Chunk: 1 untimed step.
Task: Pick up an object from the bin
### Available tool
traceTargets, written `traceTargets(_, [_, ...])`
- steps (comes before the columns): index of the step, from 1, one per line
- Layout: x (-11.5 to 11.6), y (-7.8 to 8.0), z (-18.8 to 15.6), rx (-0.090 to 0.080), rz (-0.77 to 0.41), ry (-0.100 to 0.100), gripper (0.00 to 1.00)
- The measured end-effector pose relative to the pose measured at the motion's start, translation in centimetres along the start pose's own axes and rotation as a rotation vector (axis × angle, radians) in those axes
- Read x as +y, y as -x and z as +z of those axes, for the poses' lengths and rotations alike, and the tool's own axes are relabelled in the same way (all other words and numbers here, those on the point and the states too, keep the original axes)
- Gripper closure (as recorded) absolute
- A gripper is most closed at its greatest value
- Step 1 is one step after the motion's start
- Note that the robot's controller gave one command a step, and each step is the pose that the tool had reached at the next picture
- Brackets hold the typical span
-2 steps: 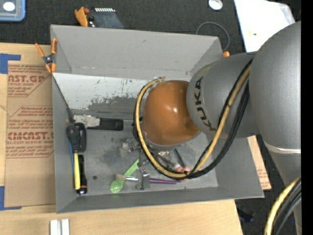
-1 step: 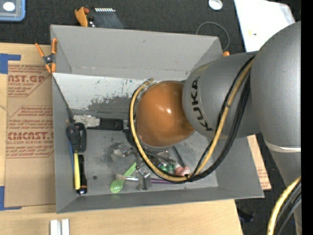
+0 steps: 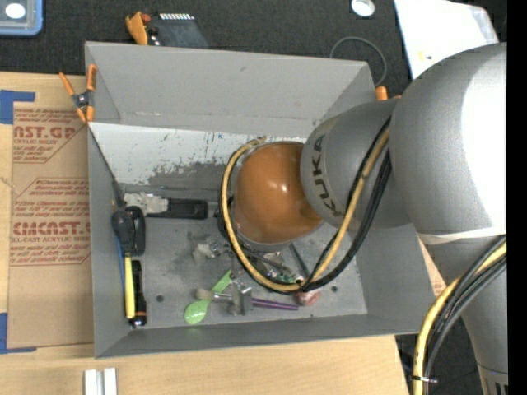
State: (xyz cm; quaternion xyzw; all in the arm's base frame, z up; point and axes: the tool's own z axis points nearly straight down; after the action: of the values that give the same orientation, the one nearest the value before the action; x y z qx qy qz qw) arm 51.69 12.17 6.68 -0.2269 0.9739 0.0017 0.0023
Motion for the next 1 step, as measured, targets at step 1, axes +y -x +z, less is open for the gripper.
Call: traceTargets(1, [-1.55, 0.69, -0.40, -0.008, -0.161, 0.000, 1.00])
